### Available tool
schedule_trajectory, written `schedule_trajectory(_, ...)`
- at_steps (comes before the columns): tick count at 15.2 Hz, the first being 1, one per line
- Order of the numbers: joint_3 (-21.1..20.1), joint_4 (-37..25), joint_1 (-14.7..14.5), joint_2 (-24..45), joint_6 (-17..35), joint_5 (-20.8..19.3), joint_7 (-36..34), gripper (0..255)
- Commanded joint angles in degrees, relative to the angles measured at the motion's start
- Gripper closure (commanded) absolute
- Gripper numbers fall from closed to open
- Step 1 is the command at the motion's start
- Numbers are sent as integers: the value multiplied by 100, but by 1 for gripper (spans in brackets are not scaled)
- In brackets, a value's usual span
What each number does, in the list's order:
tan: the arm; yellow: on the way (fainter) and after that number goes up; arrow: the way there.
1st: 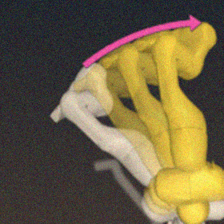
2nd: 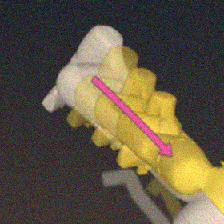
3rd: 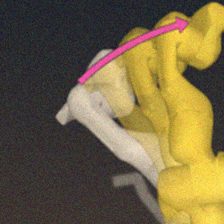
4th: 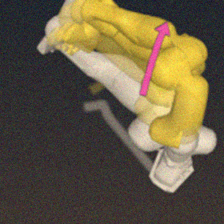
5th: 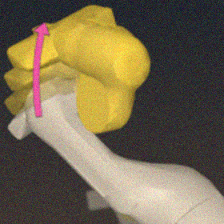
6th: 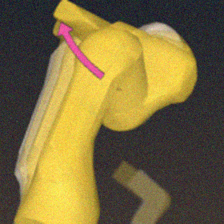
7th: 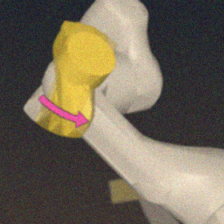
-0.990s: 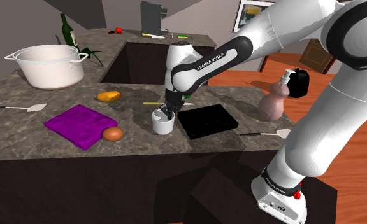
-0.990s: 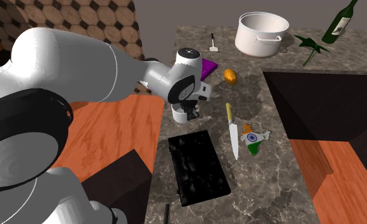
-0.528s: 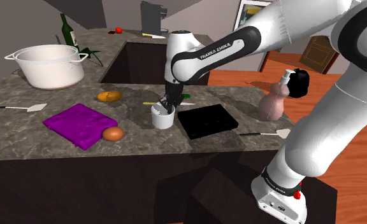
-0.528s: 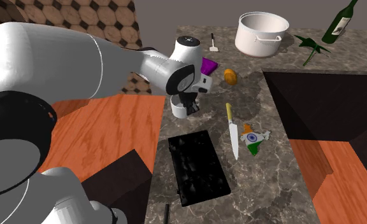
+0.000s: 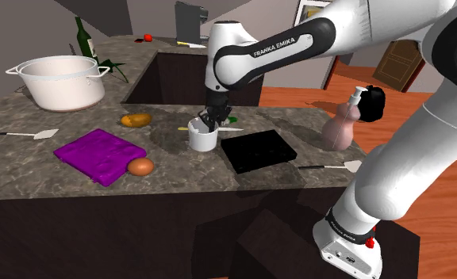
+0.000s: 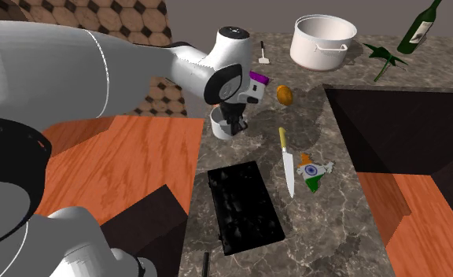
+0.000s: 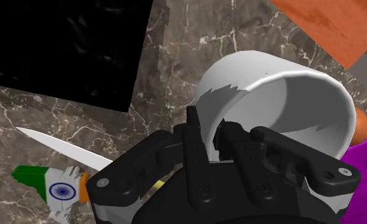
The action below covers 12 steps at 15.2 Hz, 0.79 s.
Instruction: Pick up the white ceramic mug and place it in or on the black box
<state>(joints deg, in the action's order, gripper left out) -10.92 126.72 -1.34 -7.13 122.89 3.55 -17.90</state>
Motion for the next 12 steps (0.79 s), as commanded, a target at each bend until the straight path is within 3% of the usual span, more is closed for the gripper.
schedule_trajectory(1, -2, -108, -5, -65, -173, 7, -11, 255)
schedule_trajectory(12, 953, 1048, 568, -1266, -286, -21, 1499, 255)
